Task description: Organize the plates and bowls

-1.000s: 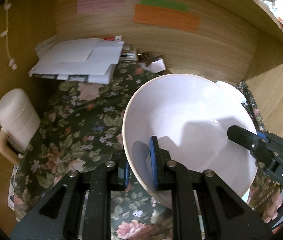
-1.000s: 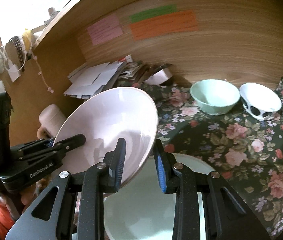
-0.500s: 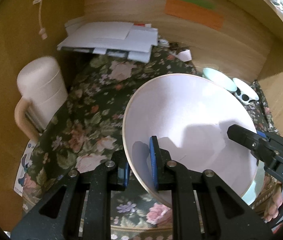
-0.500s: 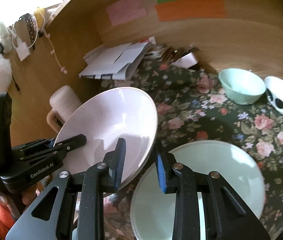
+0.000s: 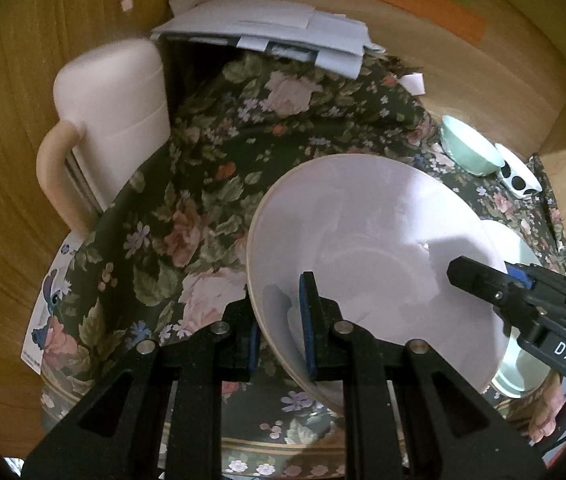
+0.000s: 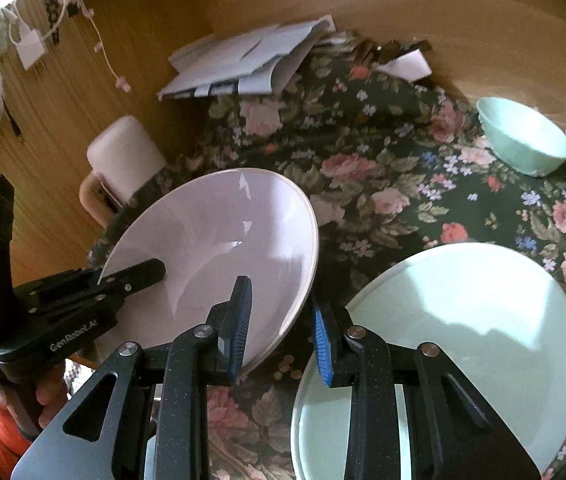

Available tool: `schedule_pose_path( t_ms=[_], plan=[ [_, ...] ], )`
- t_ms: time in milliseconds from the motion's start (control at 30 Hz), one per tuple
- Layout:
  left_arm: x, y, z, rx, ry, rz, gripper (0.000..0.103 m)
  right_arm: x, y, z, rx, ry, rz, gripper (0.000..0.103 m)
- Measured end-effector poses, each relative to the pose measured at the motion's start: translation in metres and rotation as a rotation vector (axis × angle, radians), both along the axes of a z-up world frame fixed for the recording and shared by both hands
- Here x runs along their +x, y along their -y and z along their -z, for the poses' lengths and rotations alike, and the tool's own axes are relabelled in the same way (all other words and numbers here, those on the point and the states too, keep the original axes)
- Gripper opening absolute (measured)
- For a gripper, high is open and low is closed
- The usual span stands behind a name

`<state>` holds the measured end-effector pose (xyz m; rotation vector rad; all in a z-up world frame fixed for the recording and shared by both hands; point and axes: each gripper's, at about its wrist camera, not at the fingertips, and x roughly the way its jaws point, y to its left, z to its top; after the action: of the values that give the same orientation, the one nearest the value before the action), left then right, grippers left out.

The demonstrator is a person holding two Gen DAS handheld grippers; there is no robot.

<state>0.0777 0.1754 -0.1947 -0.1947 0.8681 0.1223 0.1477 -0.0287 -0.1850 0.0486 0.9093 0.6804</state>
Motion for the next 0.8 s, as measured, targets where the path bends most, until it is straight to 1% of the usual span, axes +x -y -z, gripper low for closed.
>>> schedule_pose_path(
  t_ms=[167,367,433,533,567,633,667,733,800],
  plan=[
    [0.001,-0.007,0.011,-0.015,-0.021,-0.004,0.017,0.003,-0.007,0.009,-0.031,-0.027,-0.003,0.026],
    [0.000,-0.007,0.012,-0.004,-0.015,0.007,0.017,0.002,-0.010,0.006,-0.059,-0.009,-0.010,0.028],
    [-0.002,-0.007,0.010,0.016,0.001,-0.002,0.017,0.002,-0.008,0.004,-0.052,0.001,-0.007,0.029],
    [-0.007,-0.005,0.001,0.068,0.031,-0.010,0.017,0.001,-0.004,-0.002,-0.046,0.019,0.000,0.029],
    [-0.008,-0.006,-0.002,0.073,0.037,-0.012,0.018,0.000,-0.002,-0.004,-0.043,0.032,0.003,0.029],
    [-0.011,-0.005,-0.011,0.075,0.058,-0.014,0.025,-0.004,0.003,-0.012,-0.041,0.067,0.008,0.029],
    [-0.012,-0.003,-0.017,0.076,0.073,-0.015,0.030,-0.005,0.005,-0.016,-0.041,0.082,0.010,0.031],
    [-0.015,0.001,-0.028,0.082,0.111,-0.010,0.038,-0.009,0.012,-0.025,-0.034,0.118,0.019,0.040],
    [-0.018,0.009,-0.042,0.095,0.154,0.000,0.056,-0.013,0.020,-0.035,-0.030,0.154,0.033,0.045]
  ],
)
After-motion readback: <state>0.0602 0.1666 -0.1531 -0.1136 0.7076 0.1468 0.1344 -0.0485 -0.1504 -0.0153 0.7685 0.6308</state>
